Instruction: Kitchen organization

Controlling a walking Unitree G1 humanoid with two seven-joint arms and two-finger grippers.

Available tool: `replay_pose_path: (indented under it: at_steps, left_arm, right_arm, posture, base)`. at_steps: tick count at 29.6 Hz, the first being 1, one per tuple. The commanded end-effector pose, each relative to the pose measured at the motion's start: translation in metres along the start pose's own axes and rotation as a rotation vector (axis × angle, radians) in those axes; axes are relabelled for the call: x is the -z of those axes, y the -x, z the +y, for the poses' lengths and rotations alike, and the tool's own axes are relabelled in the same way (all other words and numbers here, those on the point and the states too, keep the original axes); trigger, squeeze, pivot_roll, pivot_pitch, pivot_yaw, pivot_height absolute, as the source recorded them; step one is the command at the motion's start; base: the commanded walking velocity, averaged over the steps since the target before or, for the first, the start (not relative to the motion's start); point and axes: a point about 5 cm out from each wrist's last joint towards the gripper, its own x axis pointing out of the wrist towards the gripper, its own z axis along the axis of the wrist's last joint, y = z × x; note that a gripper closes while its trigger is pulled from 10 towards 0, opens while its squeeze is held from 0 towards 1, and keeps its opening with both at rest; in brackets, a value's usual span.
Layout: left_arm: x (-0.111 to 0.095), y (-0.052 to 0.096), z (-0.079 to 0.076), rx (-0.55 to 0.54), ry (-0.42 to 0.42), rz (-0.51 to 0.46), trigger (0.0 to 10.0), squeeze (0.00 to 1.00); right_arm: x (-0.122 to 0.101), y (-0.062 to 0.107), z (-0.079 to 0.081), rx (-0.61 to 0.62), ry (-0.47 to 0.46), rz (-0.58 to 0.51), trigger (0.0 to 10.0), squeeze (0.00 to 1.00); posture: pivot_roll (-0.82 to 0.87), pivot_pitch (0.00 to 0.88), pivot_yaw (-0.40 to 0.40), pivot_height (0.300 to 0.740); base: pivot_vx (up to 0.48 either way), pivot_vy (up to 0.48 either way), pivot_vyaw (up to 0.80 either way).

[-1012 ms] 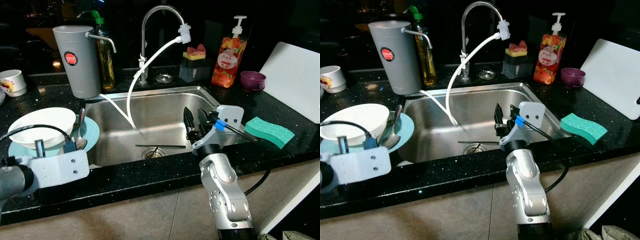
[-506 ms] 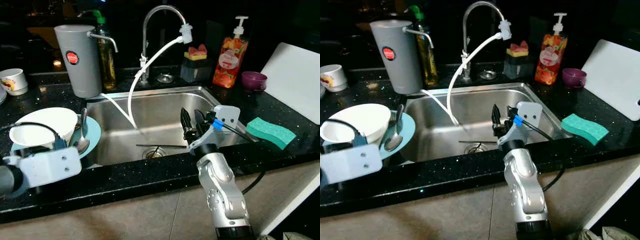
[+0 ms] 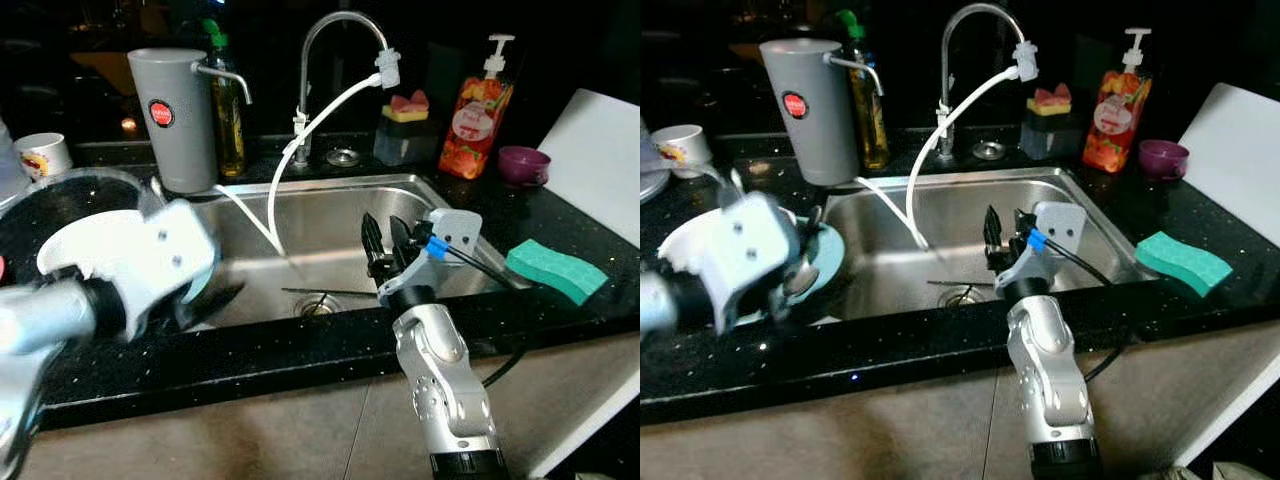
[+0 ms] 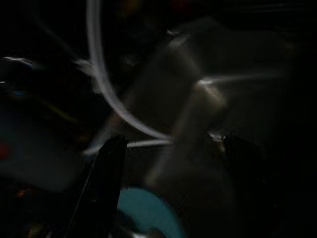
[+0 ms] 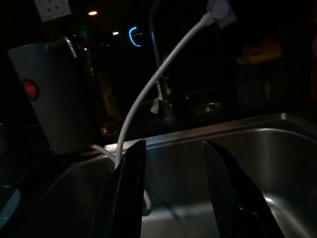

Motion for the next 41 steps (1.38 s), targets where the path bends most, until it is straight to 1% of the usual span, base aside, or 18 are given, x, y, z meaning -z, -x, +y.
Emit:
replay_pose_path:
  at_steps: [1,2,4,5,8,9,11,13,15,16,19,22,26,28,30,31,34,41]
  left_arm:
    - [0.009,-0.009,0.002,-0.076,-0.028,0.051,10.0,0.0]
    - [0.01,-0.013,0.002,-0.115,-0.034,0.049,10.0,0.0]
    - [0.007,-0.023,0.002,-0.188,0.012,0.008,10.0,0.0]
    - [0.005,-0.031,0.001,-0.251,0.051,-0.021,10.0,0.0]
    - [0.005,-0.033,0.001,-0.272,0.063,-0.024,10.0,0.0]
    - [0.005,-0.038,-0.001,-0.303,0.074,-0.02,10.0,0.0]
    - [0.006,-0.045,-0.006,-0.326,0.097,-0.007,10.0,0.0]
    - [0.009,-0.047,-0.009,-0.335,0.109,0.014,10.0,0.0]
    - [0.018,-0.051,-0.013,-0.363,0.12,0.07,10.0,0.0]
    - [0.018,-0.051,-0.013,-0.363,0.12,0.07,10.0,0.0]
    - [0.029,-0.051,-0.011,-0.426,0.143,0.134,10.0,0.0]
    - [0.033,-0.049,-0.01,-0.45,0.145,0.154,10.0,0.0]
    - [0.032,-0.049,-0.013,-0.471,0.176,0.131,10.0,0.0]
    - [0.03,-0.05,-0.018,-0.476,0.189,0.117,10.0,0.0]
    - [0.03,-0.051,-0.02,-0.481,0.195,0.119,10.0,0.0]
    - [0.031,-0.051,-0.022,-0.505,0.214,0.124,10.0,0.0]
    - [0.033,-0.051,-0.022,-0.528,0.231,0.129,10.0,0.0]
    - [0.035,-0.054,-0.027,-0.538,0.256,0.136,10.0,0.0]
  right_arm:
    - [-0.001,0.001,-0.003,0.011,-0.002,-0.007,10.0,0.0]
    - [-0.001,0.001,-0.003,0.012,-0.001,-0.009,10.0,0.0]
    - [-0.001,0.001,-0.003,0.015,-0.001,-0.01,10.0,0.0]
    - [-0.001,0.001,-0.002,0.016,-0.001,-0.011,10.0,0.0]
    - [-0.001,0.002,-0.001,0.016,-0.002,-0.011,10.0,0.0]
    - [-0.001,0.002,-0.001,0.015,-0.003,-0.01,10.0,0.0]
    - [0.0,0.002,0.001,0.015,-0.007,-0.006,10.0,0.0]
    - [0.001,0.003,0.002,0.014,-0.01,-0.005,10.0,0.0]
    - [0.001,0.003,0.004,0.01,-0.015,-0.002,10.0,0.0]
    - [0.001,0.003,0.004,0.01,-0.015,-0.002,10.0,0.0]
    - [0.003,0.004,0.005,0.006,-0.019,0.007,10.0,0.0]
    - [0.004,0.004,0.005,0.01,-0.03,0.012,10.0,0.0]
    - [0.003,0.002,0.007,0.012,-0.041,0.006,10.0,0.0]
    - [0.001,0.001,0.008,0.01,-0.044,0.002,10.0,0.0]
    - [0.001,0.002,0.008,0.009,-0.045,0.002,10.0,0.0]
    - [0.002,0.003,0.008,0.005,-0.047,0.006,10.0,0.0]
    - [0.002,0.005,0.008,0.002,-0.047,0.009,10.0,0.0]
    - [0.0,0.004,0.01,-0.001,-0.05,0.006,10.0,0.0]
  posture:
    - [0.26,0.121,-0.04,0.74]
    - [0.25,0.121,-0.04,0.74]
    - [0.25,0.121,-0.04,0.74]
    - [0.25,0.121,-0.04,0.74]
    - [0.25,0.121,-0.04,0.74]
    - [0.24,0.118,-0.04,0.74]
    - [0.24,0.12,-0.044,0.74]
    - [0.24,0.12,-0.044,0.74]
    - [0.24,0.126,-0.046,0.74]
    - [0.24,0.126,-0.046,0.74]
    - [0.24,0.126,-0.046,0.74]
    - [0.24,0.12,-0.047,0.74]
    - [0.24,0.121,-0.045,0.74]
    - [0.24,0.121,-0.045,0.74]
    - [0.23,0.114,-0.049,0.74]
    - [0.22,0.111,-0.051,0.74]
    - [0.22,0.111,-0.051,0.74]
    - [0.21,0.108,-0.056,0.74]
  base:
    - [0.0,0.0,0.0]
    - [0.0,0.0,0.0]
    - [0.0,0.0,0.0]
    - [0.0,0.0,0.0]
    - [0.0,0.0,0.0]
    - [0.0,0.0,0.0]
    - [0.0,0.0,0.0]
    - [0.0,0.0,0.0]
    - [0.0,0.0,0.0]
    - [0.0,0.0,0.0]
    - [0.0,0.0,0.0]
    - [0.0,0.0,0.0]
    - [0.0,0.0,0.0]
    - [0.0,0.0,0.0]
    - [0.0,0.0,0.0]
    - [0.0,0.0,0.0]
    - [0.0,0.0,0.0]
    - [0.0,0.0,0.0]
